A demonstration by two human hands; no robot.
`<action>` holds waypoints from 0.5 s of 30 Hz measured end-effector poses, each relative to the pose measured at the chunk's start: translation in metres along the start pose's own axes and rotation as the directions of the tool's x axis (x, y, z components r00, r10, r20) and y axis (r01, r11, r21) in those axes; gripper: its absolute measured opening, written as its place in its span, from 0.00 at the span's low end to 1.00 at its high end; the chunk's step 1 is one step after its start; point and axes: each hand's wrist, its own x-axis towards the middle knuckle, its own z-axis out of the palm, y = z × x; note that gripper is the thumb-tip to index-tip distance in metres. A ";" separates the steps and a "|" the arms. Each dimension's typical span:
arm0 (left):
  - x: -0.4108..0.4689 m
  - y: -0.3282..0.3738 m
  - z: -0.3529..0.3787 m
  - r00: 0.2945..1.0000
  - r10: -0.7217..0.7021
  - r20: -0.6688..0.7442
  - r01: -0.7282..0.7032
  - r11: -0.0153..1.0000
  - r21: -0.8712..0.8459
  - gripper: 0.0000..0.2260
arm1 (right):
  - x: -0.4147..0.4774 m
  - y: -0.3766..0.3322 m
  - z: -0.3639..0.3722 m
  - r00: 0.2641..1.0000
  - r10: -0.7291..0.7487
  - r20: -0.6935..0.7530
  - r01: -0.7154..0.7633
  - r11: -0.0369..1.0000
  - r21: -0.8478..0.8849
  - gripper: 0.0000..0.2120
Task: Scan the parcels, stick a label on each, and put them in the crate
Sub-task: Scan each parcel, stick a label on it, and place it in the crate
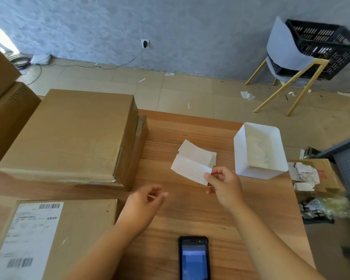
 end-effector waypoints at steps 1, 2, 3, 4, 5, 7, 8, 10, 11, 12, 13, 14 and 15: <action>-0.007 0.003 -0.005 1.000 -0.020 -0.022 0.018 0.995 -0.096 0.08 | -0.009 -0.001 0.001 0.999 -0.011 0.044 0.011 1.000 0.004 0.03; -0.013 0.006 -0.010 0.999 -0.038 -0.030 0.032 0.982 -0.188 0.06 | -0.017 -0.001 0.003 0.997 -0.023 0.079 0.023 1.000 0.006 0.04; -0.020 0.007 -0.015 0.998 -0.051 -0.034 0.040 0.961 -0.273 0.04 | -0.026 -0.003 0.006 0.993 -0.035 0.108 0.035 0.999 0.007 0.04; -0.027 0.007 -0.020 0.997 -0.058 -0.041 0.040 0.939 -0.342 0.03 | -0.034 -0.004 0.009 0.990 -0.046 0.136 0.046 0.999 0.007 0.04; -0.033 0.007 -0.025 0.997 -0.064 -0.046 0.041 0.919 -0.393 0.03 | -0.042 -0.006 0.013 0.985 -0.055 0.162 0.055 0.998 0.006 0.04; -0.044 0.002 -0.035 0.996 -0.073 -0.058 0.040 0.895 -0.444 0.03 | -0.055 -0.009 0.022 0.976 -0.072 0.207 0.073 0.997 0.003 0.04; -0.049 -0.001 -0.040 0.995 -0.073 -0.064 0.036 0.890 -0.454 0.03 | -0.061 -0.011 0.026 0.972 -0.077 0.222 0.079 0.997 -0.002 0.04; -0.059 -0.009 -0.050 0.996 -0.063 -0.067 0.025 0.883 -0.468 0.05 | -0.072 -0.014 0.036 0.964 -0.085 0.251 0.093 0.995 -0.020 0.04; -0.063 -0.012 -0.055 0.996 -0.062 -0.063 0.024 0.879 -0.477 0.06 | -0.077 -0.015 0.040 0.961 -0.090 0.260 0.101 0.995 -0.026 0.04; -0.067 -0.015 -0.061 0.996 -0.062 -0.060 0.026 0.877 -0.481 0.06 | -0.083 -0.016 0.045 0.959 -0.095 0.266 0.107 0.994 -0.031 0.04; -0.071 -0.018 -0.066 0.996 -0.063 -0.057 0.028 0.877 -0.480 0.06 | -0.088 -0.018 0.051 0.958 -0.098 0.270 0.112 0.993 -0.036 0.04; -0.075 -0.021 -0.072 0.997 -0.061 -0.056 0.027 0.878 -0.478 0.06 | -0.093 -0.019 0.056 0.957 -0.100 0.273 0.114 0.993 -0.038 0.04; -0.079 -0.024 -0.077 0.997 -0.057 -0.056 0.023 0.879 -0.476 0.06 | -0.098 -0.020 0.062 0.956 -0.102 0.275 0.116 0.993 -0.034 0.04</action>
